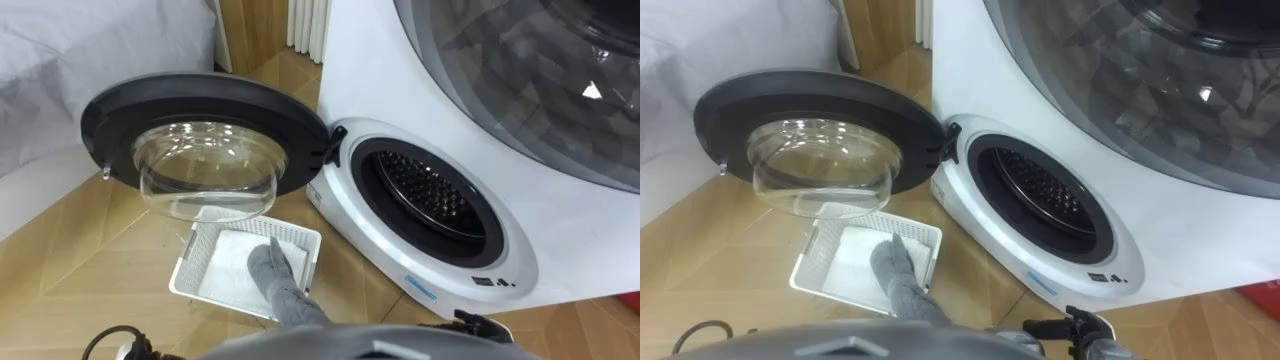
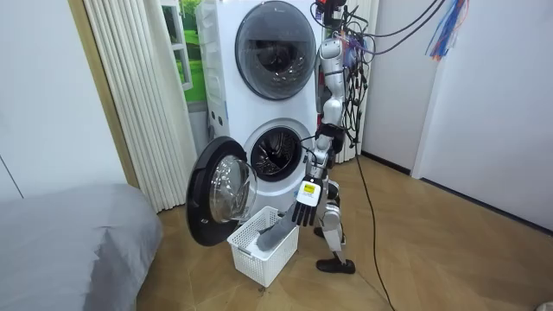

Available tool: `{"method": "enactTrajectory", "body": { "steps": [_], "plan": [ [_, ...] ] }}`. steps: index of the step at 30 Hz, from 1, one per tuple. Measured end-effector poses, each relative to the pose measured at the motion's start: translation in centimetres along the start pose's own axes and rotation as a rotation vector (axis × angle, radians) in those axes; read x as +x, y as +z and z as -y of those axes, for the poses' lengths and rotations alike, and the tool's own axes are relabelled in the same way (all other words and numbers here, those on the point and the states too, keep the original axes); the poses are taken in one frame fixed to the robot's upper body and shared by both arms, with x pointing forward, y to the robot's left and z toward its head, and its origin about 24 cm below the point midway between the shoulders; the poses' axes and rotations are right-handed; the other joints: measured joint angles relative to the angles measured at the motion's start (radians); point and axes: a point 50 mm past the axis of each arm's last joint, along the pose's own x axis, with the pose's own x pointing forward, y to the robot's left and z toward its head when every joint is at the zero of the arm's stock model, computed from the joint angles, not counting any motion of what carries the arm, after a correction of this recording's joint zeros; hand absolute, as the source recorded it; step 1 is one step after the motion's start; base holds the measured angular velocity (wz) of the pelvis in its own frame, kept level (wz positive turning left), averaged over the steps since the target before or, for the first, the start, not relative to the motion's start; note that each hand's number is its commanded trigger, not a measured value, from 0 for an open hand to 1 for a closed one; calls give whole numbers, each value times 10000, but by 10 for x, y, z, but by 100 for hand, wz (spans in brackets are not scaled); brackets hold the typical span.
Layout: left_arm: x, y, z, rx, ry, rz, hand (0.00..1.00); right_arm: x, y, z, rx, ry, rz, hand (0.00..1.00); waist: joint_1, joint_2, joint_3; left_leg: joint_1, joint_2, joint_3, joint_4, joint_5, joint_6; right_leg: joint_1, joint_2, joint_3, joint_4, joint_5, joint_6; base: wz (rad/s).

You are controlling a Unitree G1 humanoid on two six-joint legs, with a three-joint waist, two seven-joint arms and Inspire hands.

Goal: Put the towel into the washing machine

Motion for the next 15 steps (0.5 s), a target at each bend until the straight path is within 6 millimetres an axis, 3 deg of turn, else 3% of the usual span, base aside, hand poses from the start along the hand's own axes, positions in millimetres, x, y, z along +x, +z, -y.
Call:
{"method": "enactTrajectory", "body": {
  "steps": [15],
  "plan": [
    [-1,-9,0,593,49,-128,0,0,-1,0,10,-63,63,0,2,-5,10,-18,-3,0,-12,-1,0,-17,-7,-62,5,8,-13,0]
  ]
}}
